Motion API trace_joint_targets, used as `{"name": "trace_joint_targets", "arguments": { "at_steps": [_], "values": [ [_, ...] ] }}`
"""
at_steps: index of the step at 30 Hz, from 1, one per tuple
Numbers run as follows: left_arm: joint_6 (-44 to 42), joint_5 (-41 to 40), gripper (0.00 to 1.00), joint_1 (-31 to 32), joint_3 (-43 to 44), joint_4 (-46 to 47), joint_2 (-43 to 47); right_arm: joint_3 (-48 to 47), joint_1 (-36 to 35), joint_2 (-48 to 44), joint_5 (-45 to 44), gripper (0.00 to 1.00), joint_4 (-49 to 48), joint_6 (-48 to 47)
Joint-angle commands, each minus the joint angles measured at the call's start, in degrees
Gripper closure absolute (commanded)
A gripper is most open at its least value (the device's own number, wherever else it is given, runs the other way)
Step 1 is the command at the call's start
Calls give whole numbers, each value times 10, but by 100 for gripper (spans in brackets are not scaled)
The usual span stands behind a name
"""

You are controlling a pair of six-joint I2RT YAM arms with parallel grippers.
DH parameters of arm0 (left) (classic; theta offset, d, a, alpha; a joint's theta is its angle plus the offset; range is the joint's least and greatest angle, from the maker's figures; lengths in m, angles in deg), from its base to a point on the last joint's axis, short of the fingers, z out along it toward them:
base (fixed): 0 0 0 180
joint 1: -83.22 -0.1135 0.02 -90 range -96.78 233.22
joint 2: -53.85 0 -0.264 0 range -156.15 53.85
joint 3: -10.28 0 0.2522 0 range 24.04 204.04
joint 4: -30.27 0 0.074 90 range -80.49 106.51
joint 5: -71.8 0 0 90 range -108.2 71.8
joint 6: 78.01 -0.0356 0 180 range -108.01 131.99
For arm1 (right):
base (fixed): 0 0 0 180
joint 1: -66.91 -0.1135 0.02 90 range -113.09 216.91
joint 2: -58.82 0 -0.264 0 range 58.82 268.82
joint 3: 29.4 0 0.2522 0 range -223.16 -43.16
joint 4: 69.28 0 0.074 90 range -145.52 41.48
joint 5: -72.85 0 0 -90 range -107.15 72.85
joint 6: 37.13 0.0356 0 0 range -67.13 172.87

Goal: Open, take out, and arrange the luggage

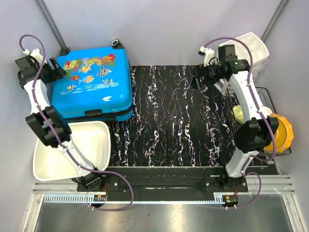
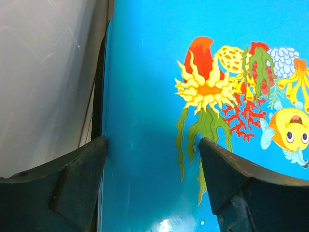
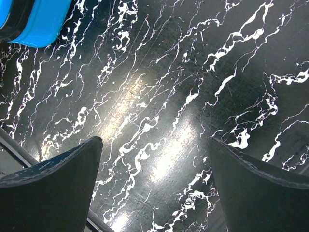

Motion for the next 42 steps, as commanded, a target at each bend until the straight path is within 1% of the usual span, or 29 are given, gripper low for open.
{"name": "trace_joint_targets", "arguments": {
  "at_steps": [1, 2, 9, 15, 19, 20, 22, 24, 27, 28, 29, 30, 33, 35, 36, 38, 42],
  "values": [
    [-7, 85, 22, 55, -53, -144, -64, -15, -5, -1, 30, 0, -20, 3],
    [-22, 87, 22, 64, -56, -146, -67, -14, -6, 0, 34, 0, -23, 3],
    [-46, 98, 22, 169, -52, -165, -90, 17, -8, -3, 69, 0, -42, 3],
    [-32, 119, 22, 238, -67, -166, -100, 51, -9, -10, 77, 0, -62, 3],
    [2, 140, 21, 257, -71, -155, -95, 66, -13, -11, 86, 0, -74, 7],
    [16, 138, 19, 250, -65, -152, -88, 66, -13, -12, 87, 0, -77, 8],
    [22, 99, 17, 238, -39, -151, -77, 67, -14, -11, 87, 0, -80, 8],
    [22, 25, 18, 209, -24, -151, -53, 66, -14, -11, 86, 0, -82, 10],
    [21, -54, 20, 158, -11, -153, -16, 60, -16, -8, 77, 0, -85, 16],
    [16, -62, 20, 144, 0, -161, -11, 59, -18, -7, 77, 1, -92, 25],
    [7, -68, 20, 121, 5, -171, -4, 56, -20, -6, 79, 1, -93, 31],
    [2, -74, 20, 111, 11, -193, -2, 47, -26, 1, 81, 1, -98, 39],
    [-21, -62, 15, 70, 23, -230, -3, 31, -40, 21, 83, 2, -121, 77],
    [-30, -58, 9, 42, 28, -245, -8, 18, -58, 33, 86, 2, -134, 98],
    [-33, -46, 2, 34, 30, -252, -12, 2, -63, 46, 90, 2, -135, 103],
    [-36, -45, 1, 14, 43, -264, -29, -13, -77, 61, 96, 2, -136, 119],
    [-46, -1, 1, -23, 46, -264, -51, -39, -88, 85, 106, 2, -136, 128]
  ]
}}
